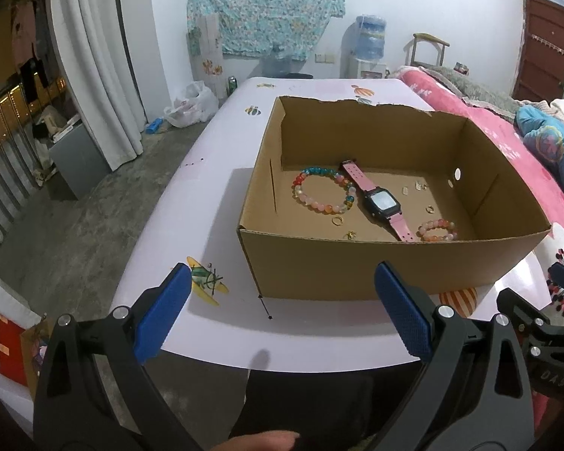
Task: Organize jewelry
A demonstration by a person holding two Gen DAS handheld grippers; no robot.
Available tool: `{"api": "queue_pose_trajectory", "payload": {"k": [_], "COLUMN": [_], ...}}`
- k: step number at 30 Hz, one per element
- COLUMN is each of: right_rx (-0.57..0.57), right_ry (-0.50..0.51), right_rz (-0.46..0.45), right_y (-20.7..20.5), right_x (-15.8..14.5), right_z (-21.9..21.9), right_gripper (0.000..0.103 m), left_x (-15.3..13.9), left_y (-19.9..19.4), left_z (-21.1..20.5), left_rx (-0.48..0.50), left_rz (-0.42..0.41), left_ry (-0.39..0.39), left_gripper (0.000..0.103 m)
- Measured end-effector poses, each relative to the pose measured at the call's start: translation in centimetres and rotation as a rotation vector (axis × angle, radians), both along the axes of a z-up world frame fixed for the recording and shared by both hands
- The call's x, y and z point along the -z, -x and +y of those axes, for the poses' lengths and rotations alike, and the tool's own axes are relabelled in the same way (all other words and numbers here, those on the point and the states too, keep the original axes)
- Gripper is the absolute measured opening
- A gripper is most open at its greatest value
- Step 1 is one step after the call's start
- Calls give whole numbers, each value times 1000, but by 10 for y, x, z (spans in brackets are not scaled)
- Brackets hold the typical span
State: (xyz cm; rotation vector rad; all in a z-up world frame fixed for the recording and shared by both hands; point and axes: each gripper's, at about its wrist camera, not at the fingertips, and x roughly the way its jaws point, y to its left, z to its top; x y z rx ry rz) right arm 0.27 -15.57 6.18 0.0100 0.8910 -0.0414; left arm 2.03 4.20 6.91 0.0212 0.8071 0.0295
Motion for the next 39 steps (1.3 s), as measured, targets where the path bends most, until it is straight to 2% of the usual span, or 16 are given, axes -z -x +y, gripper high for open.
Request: {"api": "queue_pose_trajectory", "payload": {"k": [39], "right_rx": [24], "right_ry": [-5], "right_rz": [9], "right_y": [0], "right_x": [-2], "right_z": [-2], "right_gripper": [95], "left_x": [3], "left_y": [4], "left_z": [-7], "left_rx": [26], "left_rz": [35], "left_ry": [3], "left_gripper": [94]}}
